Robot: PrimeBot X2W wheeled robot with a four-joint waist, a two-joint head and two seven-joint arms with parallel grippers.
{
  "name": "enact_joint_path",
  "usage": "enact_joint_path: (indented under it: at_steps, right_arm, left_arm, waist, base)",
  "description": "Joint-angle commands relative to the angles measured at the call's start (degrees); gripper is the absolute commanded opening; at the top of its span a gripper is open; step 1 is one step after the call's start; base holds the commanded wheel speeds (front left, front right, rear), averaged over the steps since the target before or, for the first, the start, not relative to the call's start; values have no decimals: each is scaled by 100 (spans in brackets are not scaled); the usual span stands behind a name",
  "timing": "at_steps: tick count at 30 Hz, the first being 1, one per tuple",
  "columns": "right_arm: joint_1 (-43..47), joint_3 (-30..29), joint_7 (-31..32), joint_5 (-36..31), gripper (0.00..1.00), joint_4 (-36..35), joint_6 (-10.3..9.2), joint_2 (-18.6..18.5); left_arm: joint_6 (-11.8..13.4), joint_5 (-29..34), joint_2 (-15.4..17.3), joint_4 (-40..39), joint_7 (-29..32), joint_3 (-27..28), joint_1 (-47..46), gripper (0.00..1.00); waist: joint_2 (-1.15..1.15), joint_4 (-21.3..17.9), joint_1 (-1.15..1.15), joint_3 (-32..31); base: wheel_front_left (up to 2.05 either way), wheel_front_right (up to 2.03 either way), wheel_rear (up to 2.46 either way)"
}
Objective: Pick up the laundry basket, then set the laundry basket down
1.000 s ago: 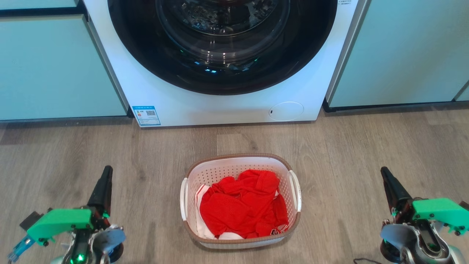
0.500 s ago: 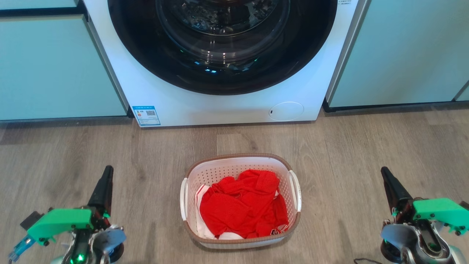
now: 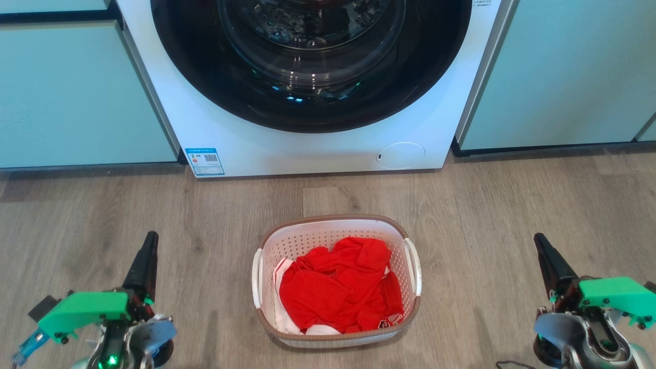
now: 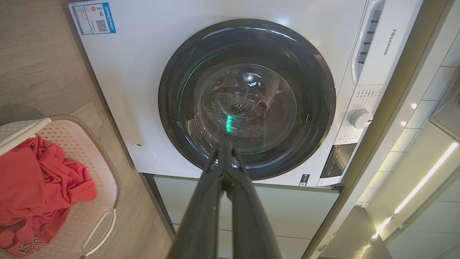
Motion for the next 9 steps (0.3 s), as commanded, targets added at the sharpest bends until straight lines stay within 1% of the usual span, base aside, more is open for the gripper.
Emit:
enact_joint_path:
  at_steps: [1,9]
  right_arm:
    - [-270,95,32,-35,0,-180,16,-59]
    - [-271,86,40,-43,0,-179,16,-52]
  left_arm:
    - [-38,61,47,-169,43,246,-351,0]
    - [-38,72,38,-168,53,258,-352,0]
  waist:
    - [0,0,0,0]
    - [0,0,0,0]
  base:
    - [0,0,0]
    - [0,0,0]
